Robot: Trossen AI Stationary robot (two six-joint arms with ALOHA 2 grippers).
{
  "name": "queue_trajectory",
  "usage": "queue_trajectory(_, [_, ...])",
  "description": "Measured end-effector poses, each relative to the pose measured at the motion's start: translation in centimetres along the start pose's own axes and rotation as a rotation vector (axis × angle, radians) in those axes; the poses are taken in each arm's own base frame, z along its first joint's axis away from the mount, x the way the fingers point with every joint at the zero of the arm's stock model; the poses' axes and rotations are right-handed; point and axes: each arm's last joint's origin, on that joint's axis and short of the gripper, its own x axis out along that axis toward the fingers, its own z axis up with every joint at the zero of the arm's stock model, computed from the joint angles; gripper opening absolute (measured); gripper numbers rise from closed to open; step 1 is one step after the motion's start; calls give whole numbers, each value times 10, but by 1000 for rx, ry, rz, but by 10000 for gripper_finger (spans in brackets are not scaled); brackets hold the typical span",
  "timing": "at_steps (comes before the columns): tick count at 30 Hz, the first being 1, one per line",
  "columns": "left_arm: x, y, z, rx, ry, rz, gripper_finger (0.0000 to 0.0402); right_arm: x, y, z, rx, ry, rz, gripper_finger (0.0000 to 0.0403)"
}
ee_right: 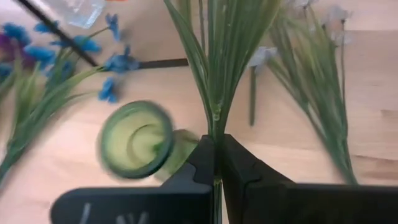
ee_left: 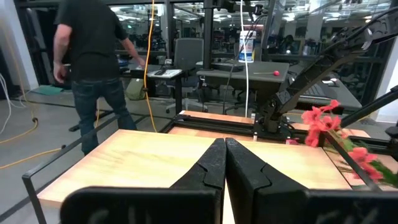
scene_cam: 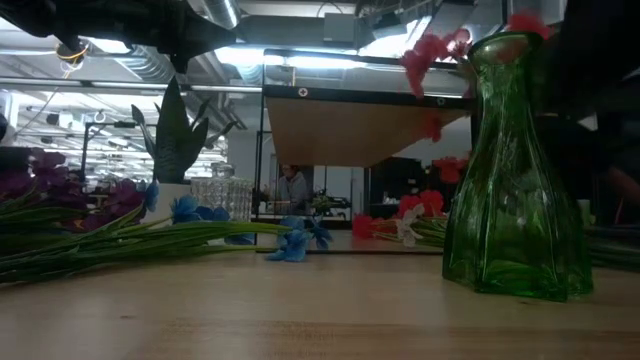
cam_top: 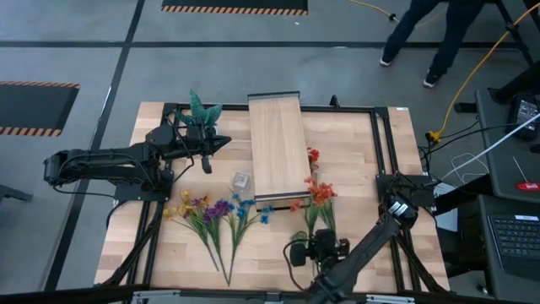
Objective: Pick and place flowers into a vace then onto a shelf
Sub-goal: Put the bottom orange flowers into the green vase
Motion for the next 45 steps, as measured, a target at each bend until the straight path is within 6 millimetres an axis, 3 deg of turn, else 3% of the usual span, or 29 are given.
queue_trajectory(11, [0,0,0,-4,0,0,3,-40,20,16,-123,98,123,6])
queue_trajectory(16, [0,0,0,-4,0,0,3,-37,33,30,-196,77,143,6])
queue_trajectory(25, [0,0,0,-3,0,0,3,-37,49,50,-375,-115,245,11])
queue_trajectory(28, [0,0,0,-3,0,0,3,-41,53,66,-401,-112,252,6])
queue_trajectory(32, [0,0,0,-3,-1,0,3,-52,54,99,-426,-132,277,4])
queue_trajectory(39, [0,0,0,-2,0,0,3,-77,46,140,-526,-309,347,4])
queue_trajectory(45, [0,0,0,0,0,0,3,-82,34,147,-586,-359,352,3])
